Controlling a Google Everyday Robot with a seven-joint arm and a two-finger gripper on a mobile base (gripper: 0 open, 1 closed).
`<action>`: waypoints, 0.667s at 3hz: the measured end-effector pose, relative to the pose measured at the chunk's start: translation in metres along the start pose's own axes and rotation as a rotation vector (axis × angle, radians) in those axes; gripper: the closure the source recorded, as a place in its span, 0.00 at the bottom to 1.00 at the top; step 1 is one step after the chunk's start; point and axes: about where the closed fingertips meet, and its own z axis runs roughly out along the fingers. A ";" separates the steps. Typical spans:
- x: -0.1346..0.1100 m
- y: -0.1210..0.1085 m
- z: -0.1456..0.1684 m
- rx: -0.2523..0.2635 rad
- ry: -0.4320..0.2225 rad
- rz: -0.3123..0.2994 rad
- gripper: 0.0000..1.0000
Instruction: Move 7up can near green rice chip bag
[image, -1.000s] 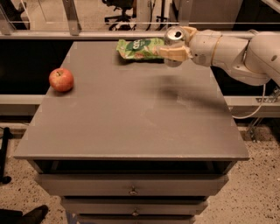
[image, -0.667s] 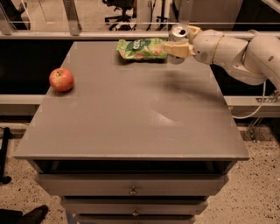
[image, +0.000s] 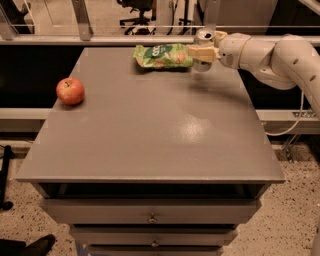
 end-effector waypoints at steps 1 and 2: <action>0.016 -0.010 0.004 0.005 0.041 0.045 0.76; 0.032 -0.011 0.018 -0.010 0.043 0.099 0.45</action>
Offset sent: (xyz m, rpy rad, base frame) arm 0.0307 -0.0047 -0.0417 0.0559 0.1347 -0.0113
